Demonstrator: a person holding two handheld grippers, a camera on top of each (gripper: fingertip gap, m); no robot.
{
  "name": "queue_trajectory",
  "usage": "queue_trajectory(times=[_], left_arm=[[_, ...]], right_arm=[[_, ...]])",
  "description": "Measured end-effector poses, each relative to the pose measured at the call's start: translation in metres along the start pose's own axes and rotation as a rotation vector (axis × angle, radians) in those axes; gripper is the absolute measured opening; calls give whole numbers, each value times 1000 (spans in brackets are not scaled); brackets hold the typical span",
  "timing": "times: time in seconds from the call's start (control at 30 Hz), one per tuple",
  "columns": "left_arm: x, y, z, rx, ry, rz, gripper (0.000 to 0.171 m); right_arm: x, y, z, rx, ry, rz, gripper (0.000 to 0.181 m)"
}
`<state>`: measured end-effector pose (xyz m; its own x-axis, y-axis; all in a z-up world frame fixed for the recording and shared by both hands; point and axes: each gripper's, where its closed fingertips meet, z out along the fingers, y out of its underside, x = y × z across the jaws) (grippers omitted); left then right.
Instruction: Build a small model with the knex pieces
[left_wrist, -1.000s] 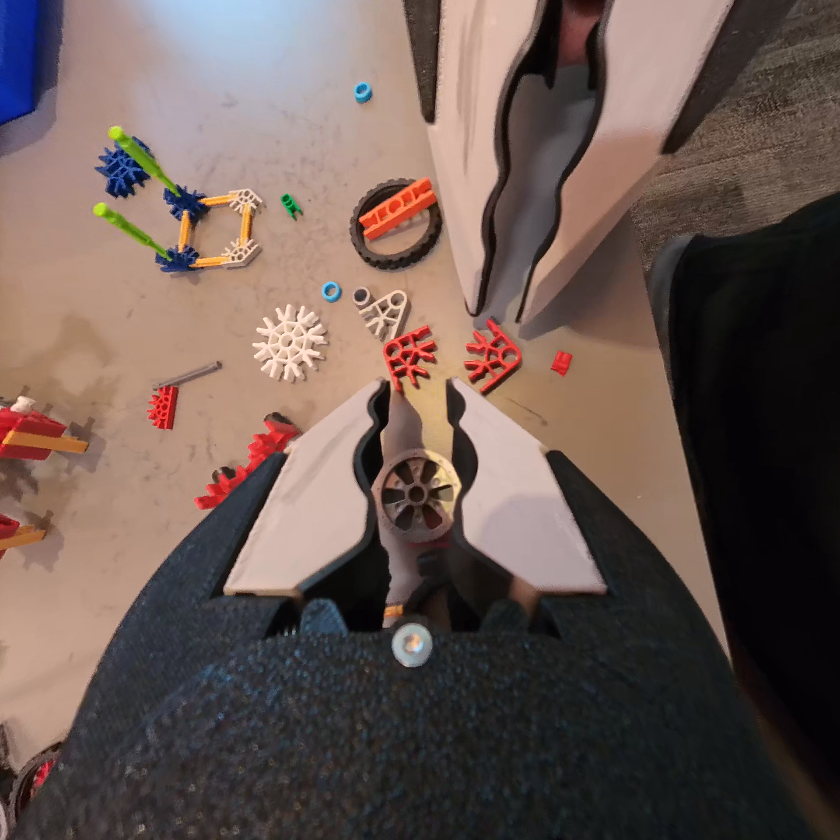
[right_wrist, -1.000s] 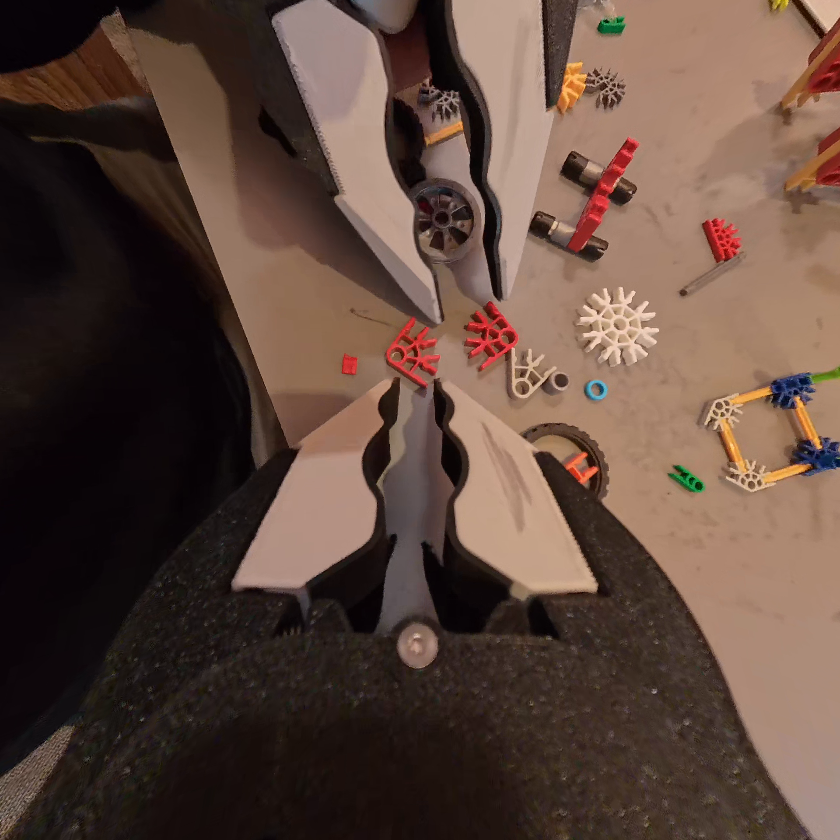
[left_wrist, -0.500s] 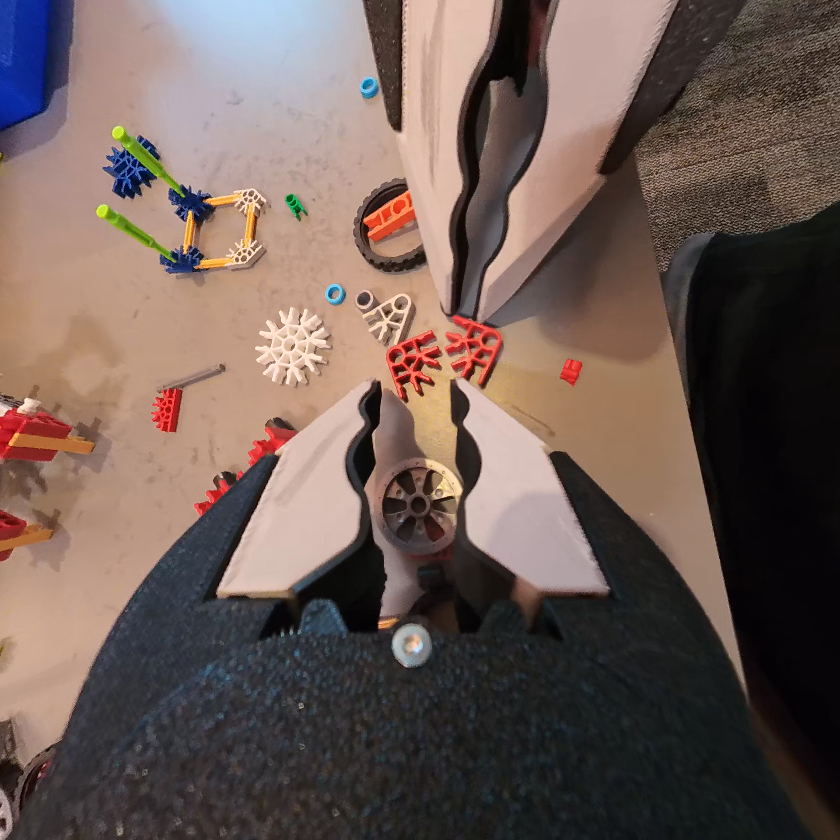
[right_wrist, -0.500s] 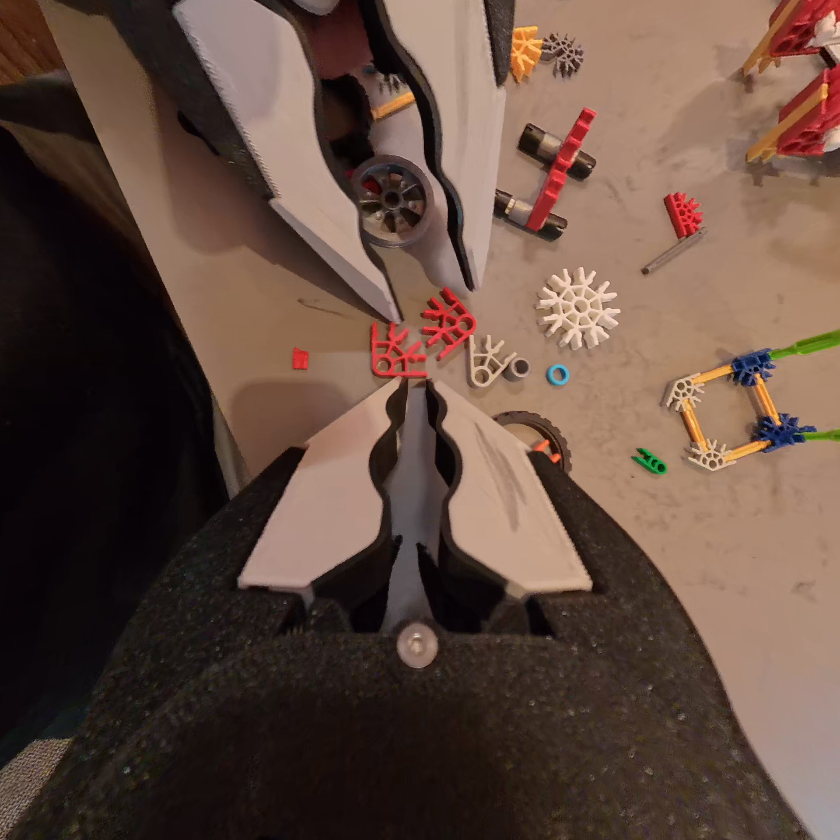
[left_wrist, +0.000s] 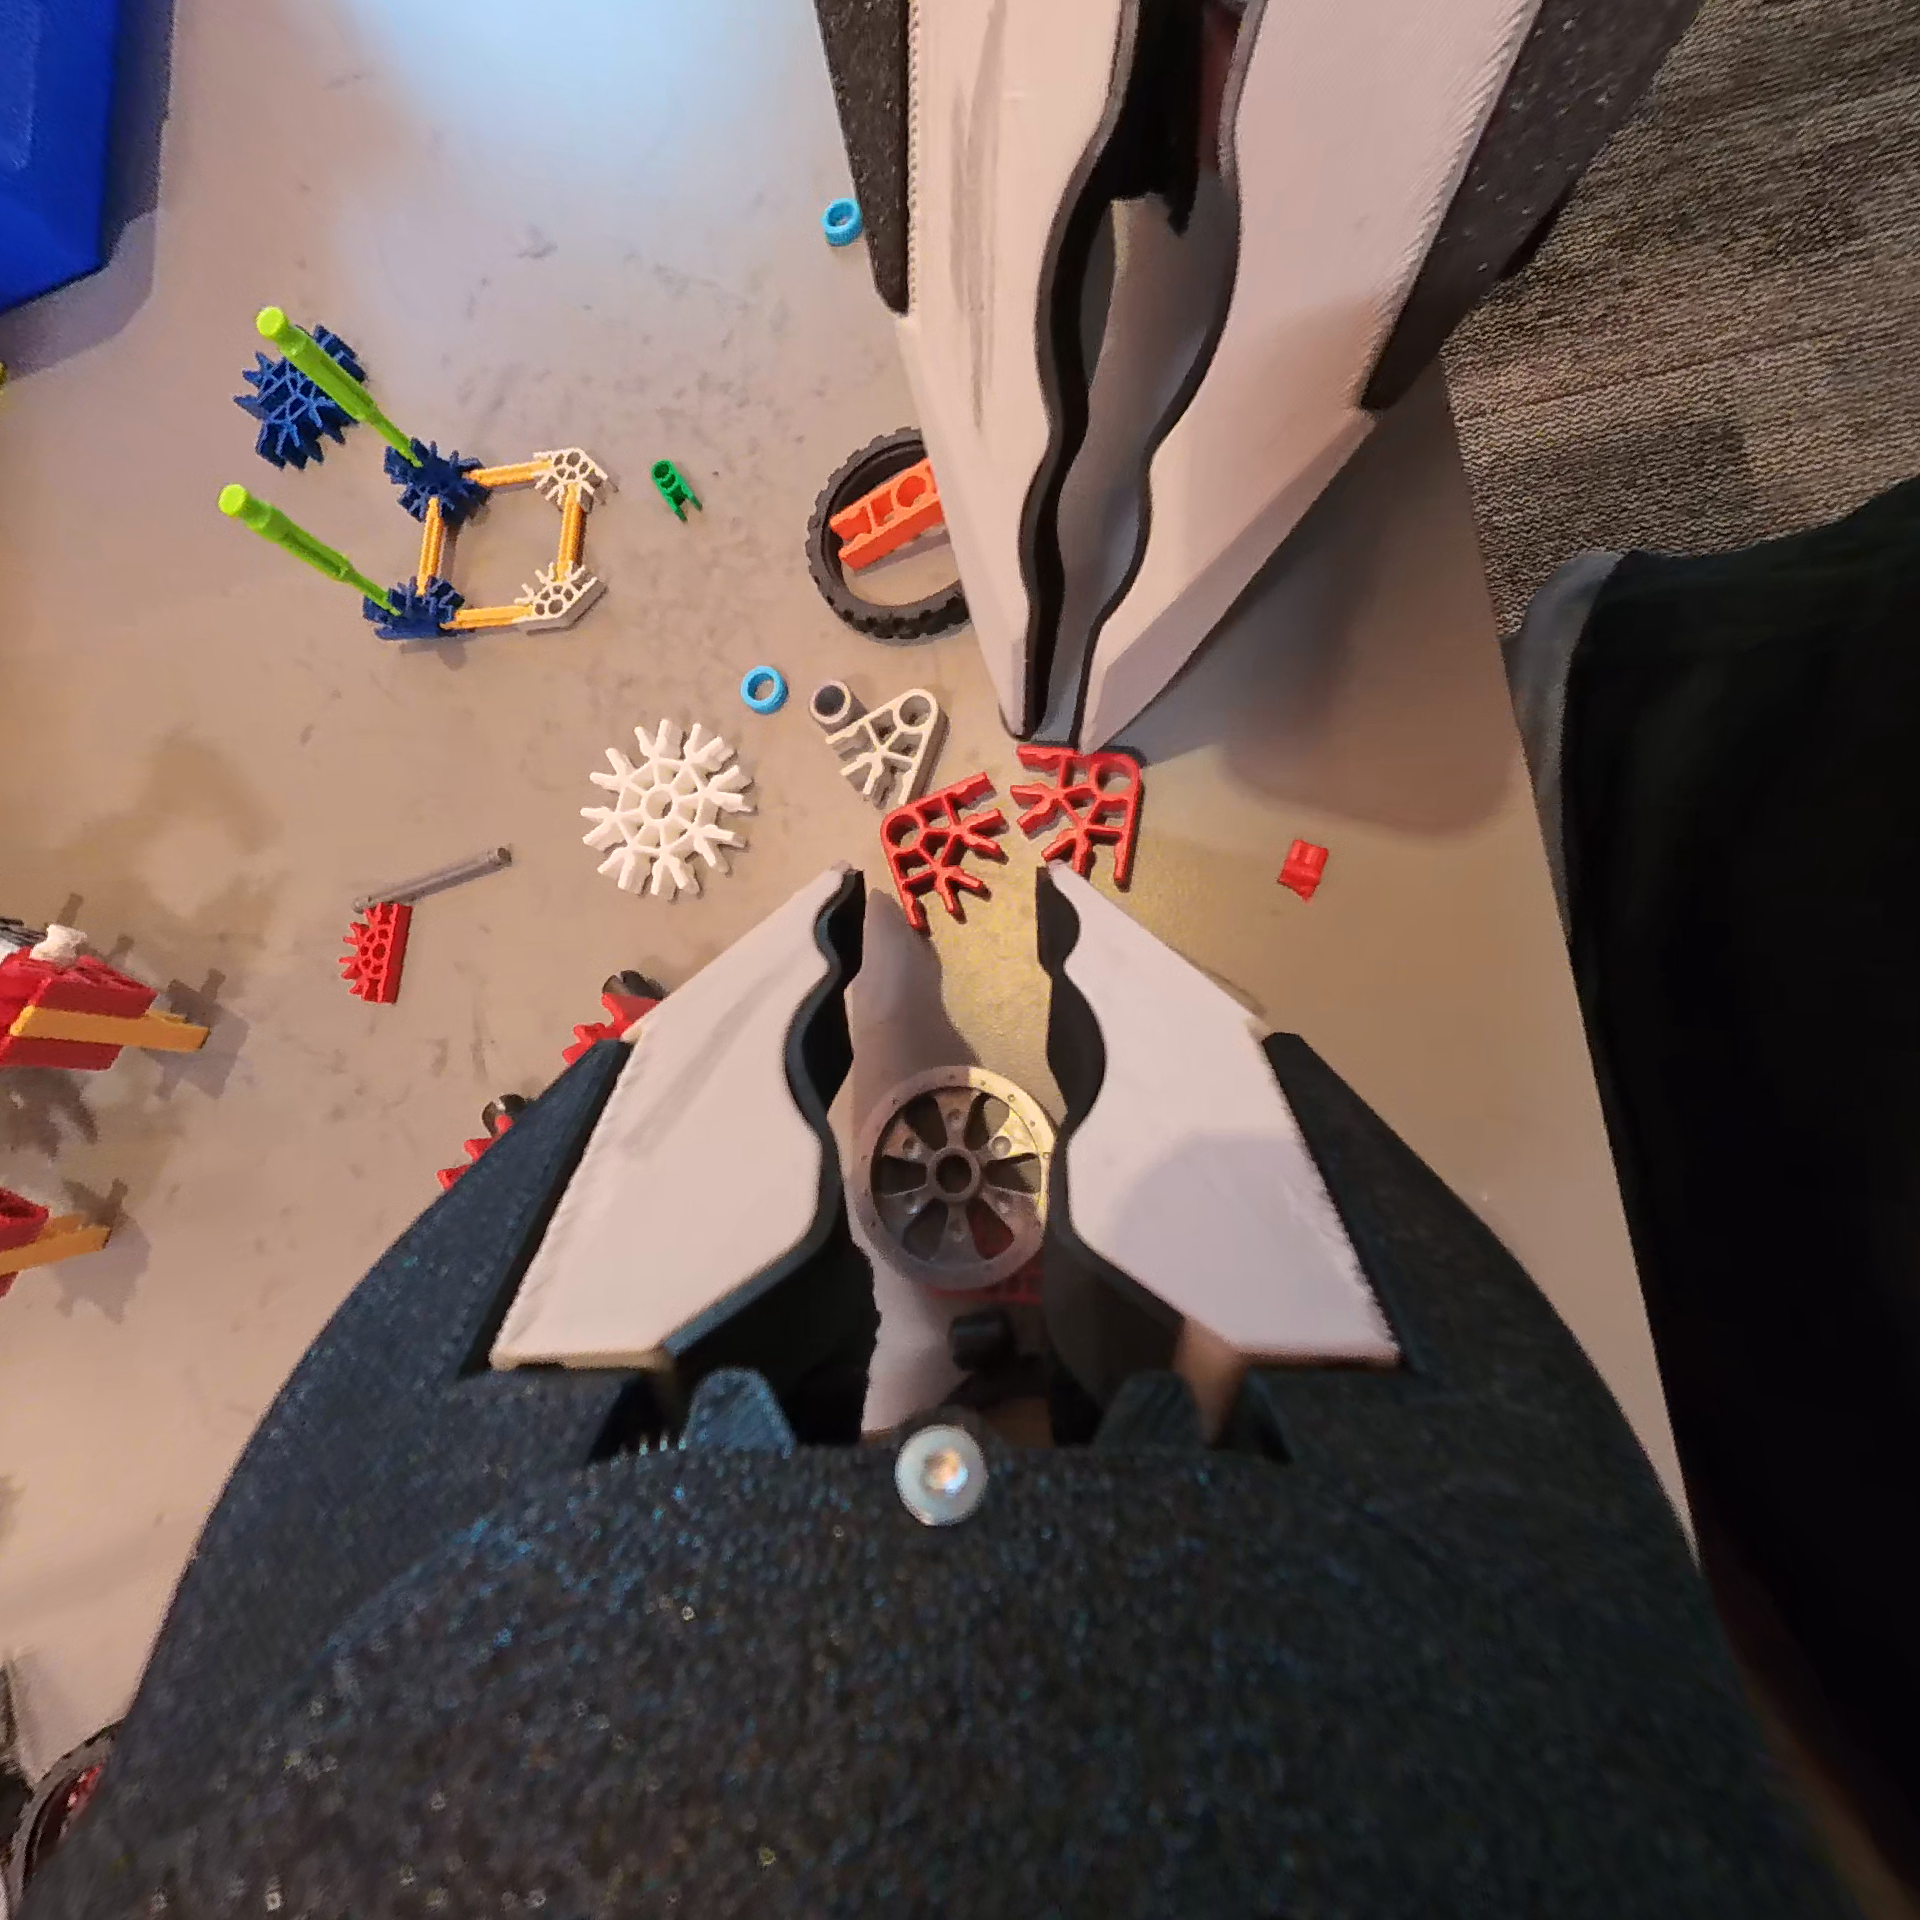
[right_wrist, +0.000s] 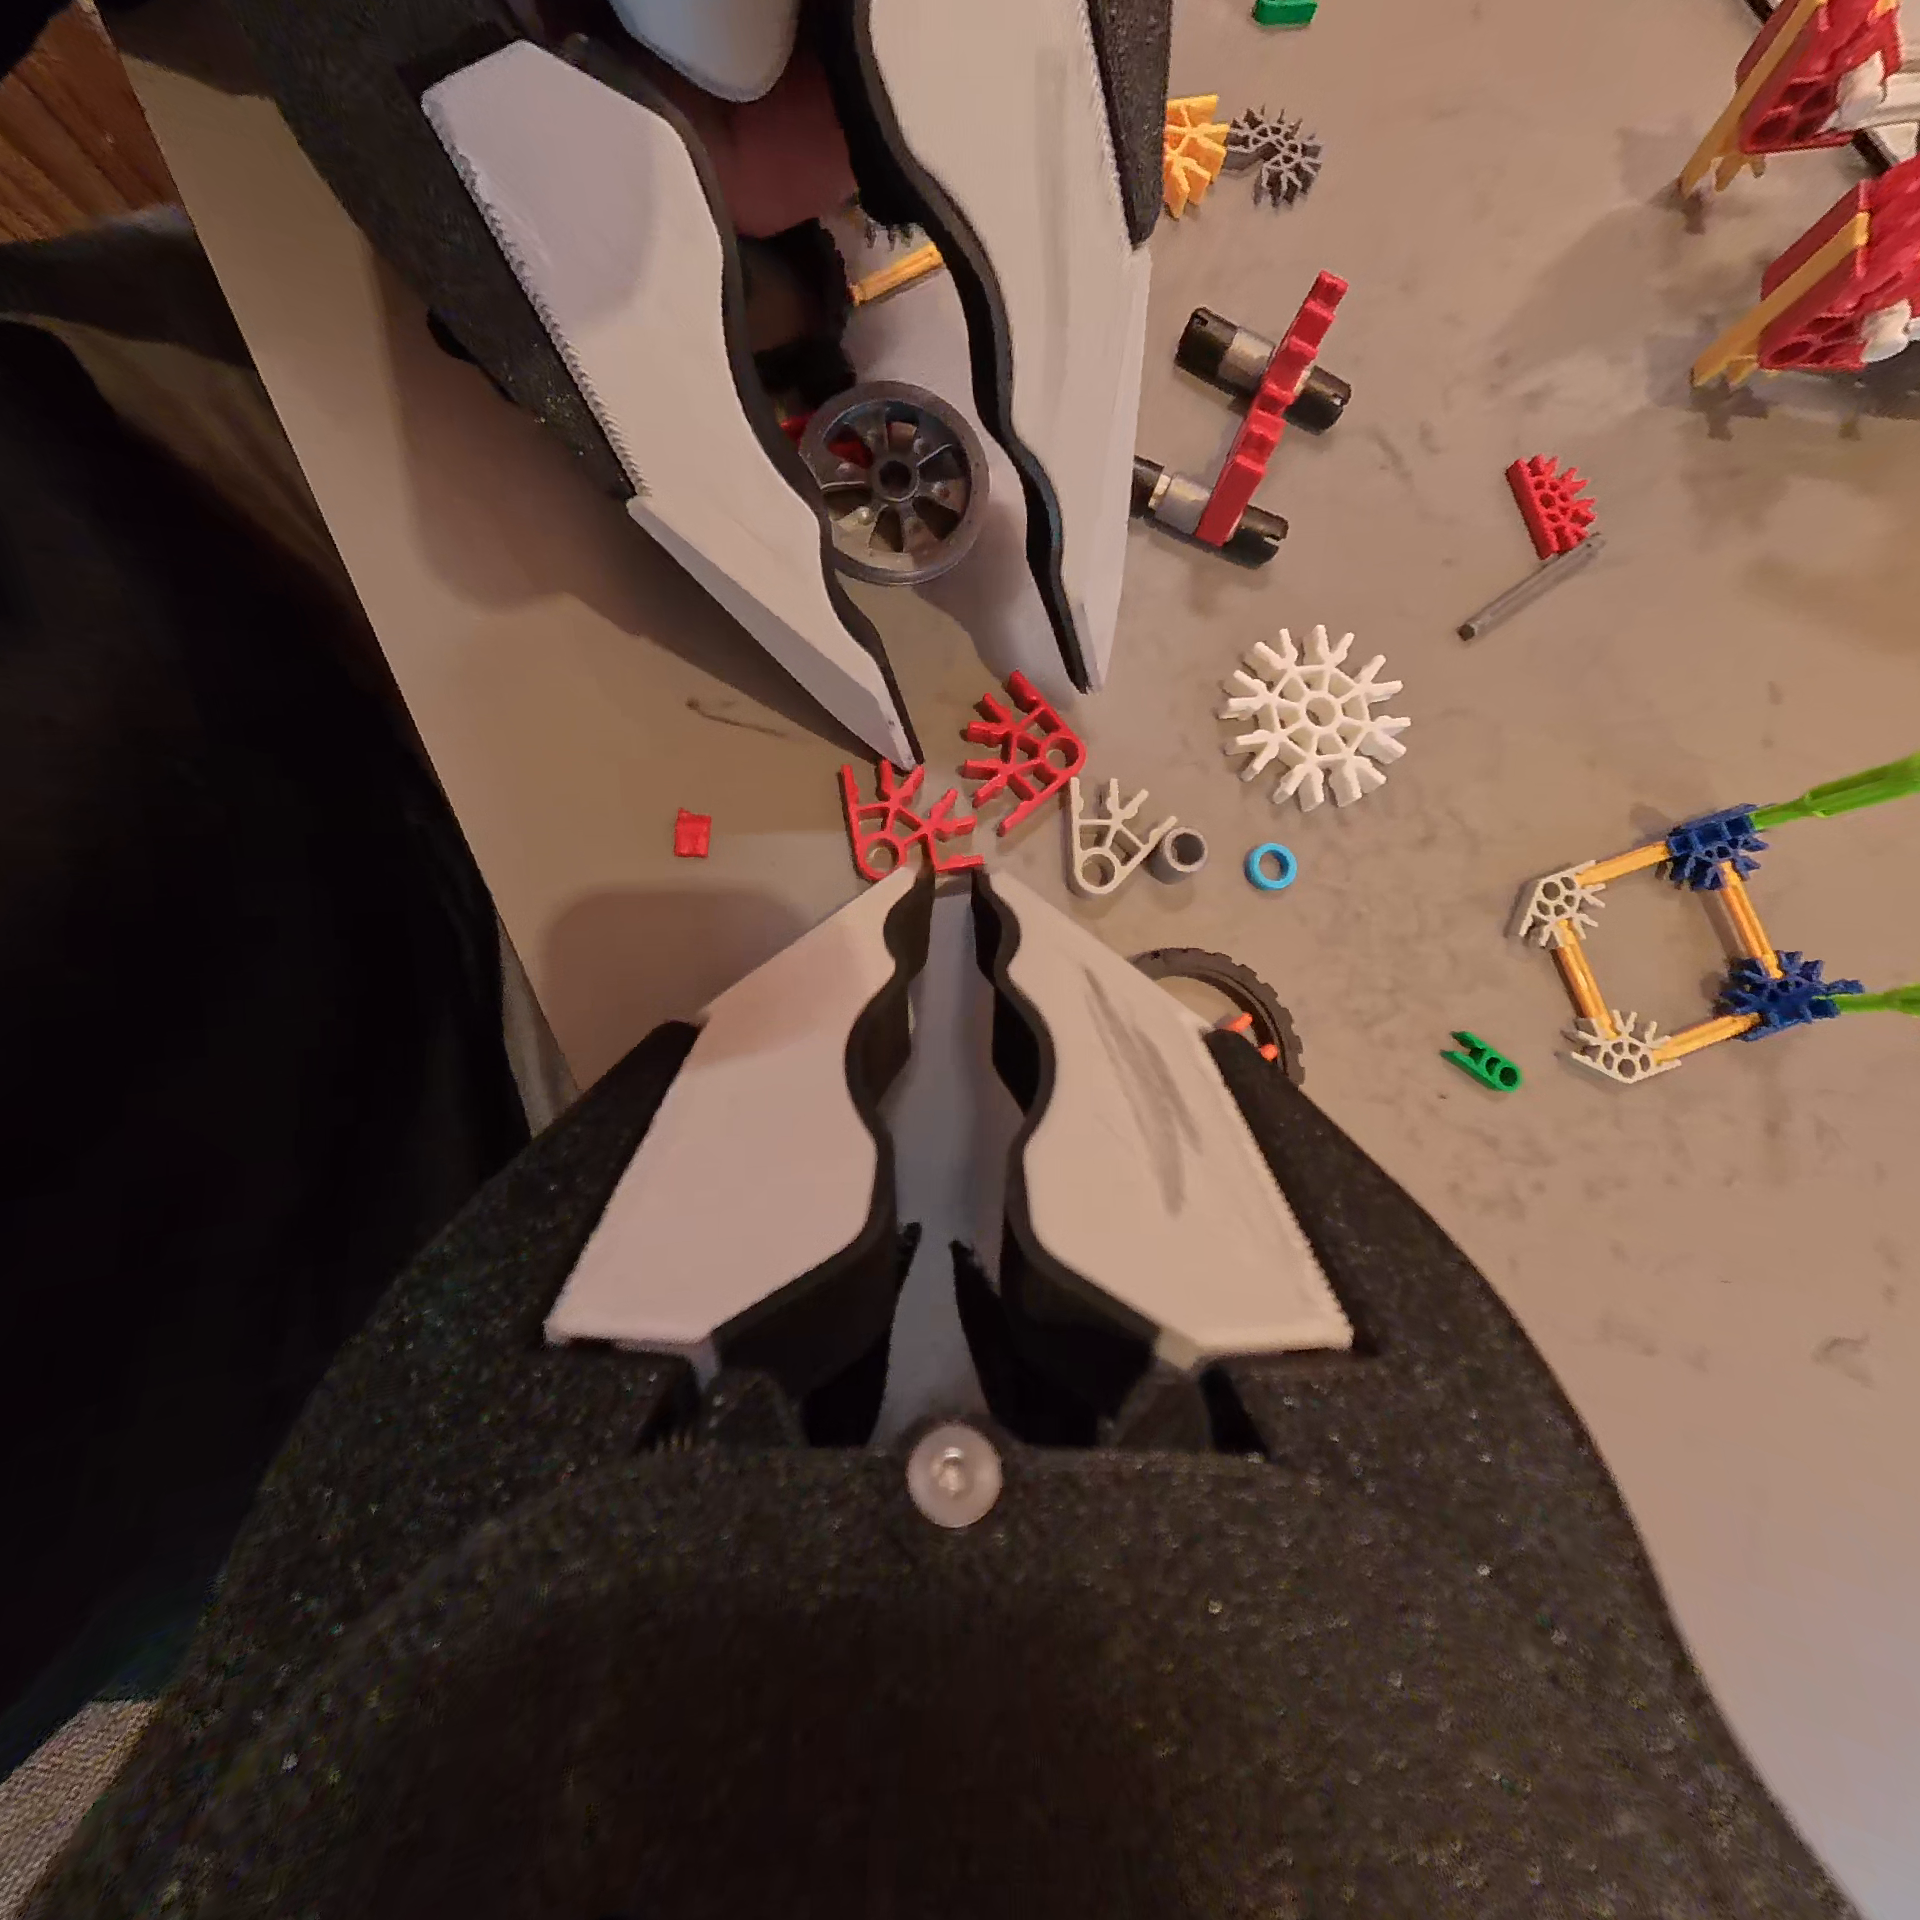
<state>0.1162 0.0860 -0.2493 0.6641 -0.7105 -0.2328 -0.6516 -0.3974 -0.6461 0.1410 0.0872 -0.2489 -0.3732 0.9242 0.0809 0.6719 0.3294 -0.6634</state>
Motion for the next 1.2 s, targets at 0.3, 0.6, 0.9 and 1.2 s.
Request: queue_trajectory(times=[0.3,0.6,0.9,1.2], left_arm=[[4,-1,0,4,15,4,35],[2,1,-2,-3,7,8,35],[-9,-5,-25,60,-50,-19,35],[-37,33,-96,25,-247,-126,35]], right_arm=[[4,0,1,-5,17,2,6],[7,-4,-4,16,32,11,7],[38,-5,-31,100,127,77,13],[78,13,-54,174,253,177,13]])
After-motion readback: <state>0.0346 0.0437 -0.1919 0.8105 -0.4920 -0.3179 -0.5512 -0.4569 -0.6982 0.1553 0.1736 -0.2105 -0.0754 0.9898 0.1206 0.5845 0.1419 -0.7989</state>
